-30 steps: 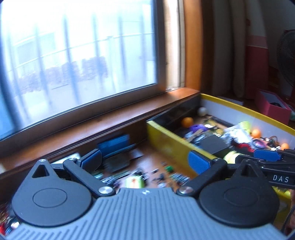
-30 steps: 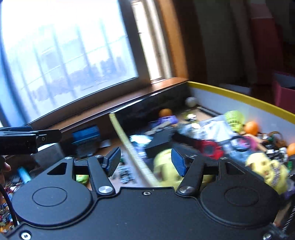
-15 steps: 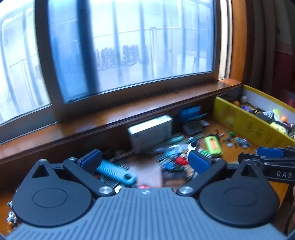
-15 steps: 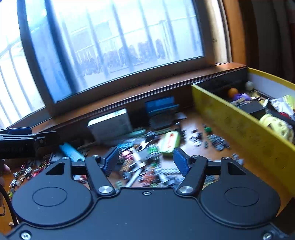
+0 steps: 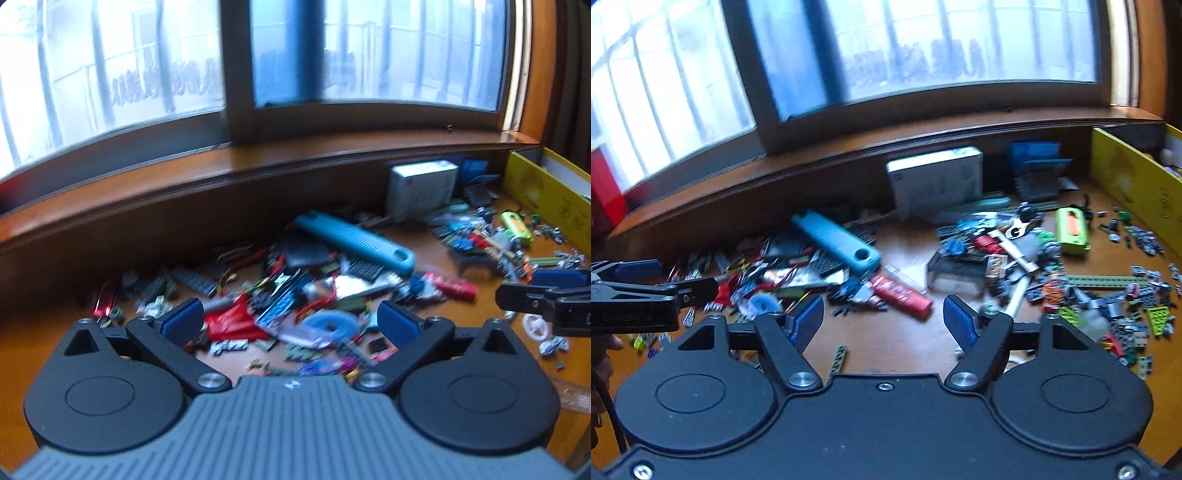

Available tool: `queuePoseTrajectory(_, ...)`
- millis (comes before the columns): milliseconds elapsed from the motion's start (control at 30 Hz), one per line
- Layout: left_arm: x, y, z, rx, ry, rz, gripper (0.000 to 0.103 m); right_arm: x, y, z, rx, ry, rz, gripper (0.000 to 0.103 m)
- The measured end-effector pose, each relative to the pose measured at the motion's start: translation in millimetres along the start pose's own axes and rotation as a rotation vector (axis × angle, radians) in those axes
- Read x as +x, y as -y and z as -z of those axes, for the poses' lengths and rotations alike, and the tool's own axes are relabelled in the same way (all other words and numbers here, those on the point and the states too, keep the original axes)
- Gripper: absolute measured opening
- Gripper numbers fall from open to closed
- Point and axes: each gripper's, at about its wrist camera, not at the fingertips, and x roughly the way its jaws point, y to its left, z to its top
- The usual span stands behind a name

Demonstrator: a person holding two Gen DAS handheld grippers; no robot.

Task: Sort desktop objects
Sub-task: 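Move both empty tools back over the cluttered desk, then lower the right tool onto the red printed lighter while the left tool approaches the red plastic piece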

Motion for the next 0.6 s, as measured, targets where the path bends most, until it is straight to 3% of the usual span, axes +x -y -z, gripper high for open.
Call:
queuePoseTrajectory(133,15.4,-17.2,13.3,-0.026,-0.029,-0.007,0.103,24.0,-13.8,0.2,-0.016,-0.029,-0.028,0.073)
queuePoseTrajectory(467,39.6,-12.8,20.0,0.029,-0.024,0.153,0.103,55.7,-10.6,1.4,0.005,-0.093,-0.004,0.073)
queuePoseTrajectory(600,48.7,-16.4,19.3,0.037,-0.010,0.134,0.103,60.6,-11.0,5.1,0.004,-0.111,0.004,0.073)
